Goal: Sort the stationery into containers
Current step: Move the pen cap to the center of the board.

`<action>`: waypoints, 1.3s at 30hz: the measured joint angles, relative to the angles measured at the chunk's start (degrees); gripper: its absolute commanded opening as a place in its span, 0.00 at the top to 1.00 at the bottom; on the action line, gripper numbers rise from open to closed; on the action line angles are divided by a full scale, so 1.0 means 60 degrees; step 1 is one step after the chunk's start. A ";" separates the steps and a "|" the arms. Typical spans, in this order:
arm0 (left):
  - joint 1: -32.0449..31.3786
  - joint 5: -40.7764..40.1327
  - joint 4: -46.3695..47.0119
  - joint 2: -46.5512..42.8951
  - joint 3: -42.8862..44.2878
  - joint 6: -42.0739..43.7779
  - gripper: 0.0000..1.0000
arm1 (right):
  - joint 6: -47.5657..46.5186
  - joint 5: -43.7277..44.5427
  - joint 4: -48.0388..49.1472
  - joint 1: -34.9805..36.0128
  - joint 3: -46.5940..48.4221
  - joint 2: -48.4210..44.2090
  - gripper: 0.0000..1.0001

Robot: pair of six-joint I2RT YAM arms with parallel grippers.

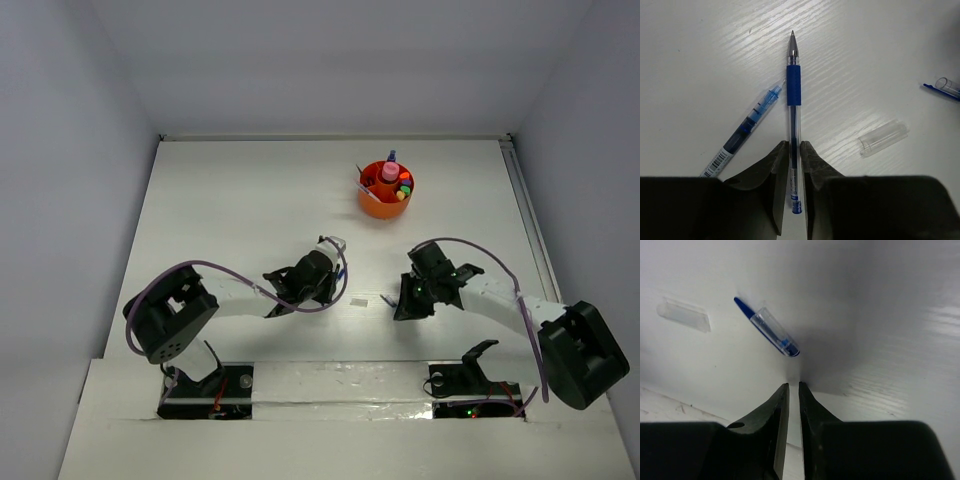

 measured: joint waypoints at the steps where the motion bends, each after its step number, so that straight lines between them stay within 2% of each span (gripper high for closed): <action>1: 0.0000 0.0015 0.0011 0.0007 0.0004 0.0000 0.83 | 0.0007 0.0135 0.0007 0.0000 0.0040 0.0007 0.80; 7: 0.0000 0.0066 0.0076 0.0033 0.0004 -0.0015 0.82 | 0.0007 0.0947 0.0098 0.0000 0.0266 0.0084 0.80; 11: 0.0000 0.0087 0.0106 0.0062 0.0026 -0.0022 0.83 | 0.0004 0.1293 0.0259 0.0000 0.0401 0.0259 0.86; 14: 0.0000 0.0095 0.0106 0.0062 0.0026 -0.0047 0.83 | -0.0044 0.1432 0.0215 0.0000 0.0572 0.0248 0.87; 20: 0.0000 0.0095 0.0131 0.0073 0.0026 -0.0051 0.84 | -0.0124 0.1111 -0.0047 0.0004 0.0605 -0.0426 0.94; 26: 0.0000 0.0098 0.0153 0.0084 0.0026 -0.0062 0.81 | -0.0022 0.0408 -0.0066 0.0160 0.0459 -0.0718 0.94; 33: 0.0000 0.0153 0.0270 0.0124 0.0029 -0.0113 0.77 | 0.0124 0.0000 0.0459 0.0372 0.0189 -0.0040 0.96; 39: 0.0000 0.0171 0.0284 0.0127 0.0029 -0.0117 0.77 | 0.0117 0.0718 0.0809 0.0368 0.0215 0.0444 0.98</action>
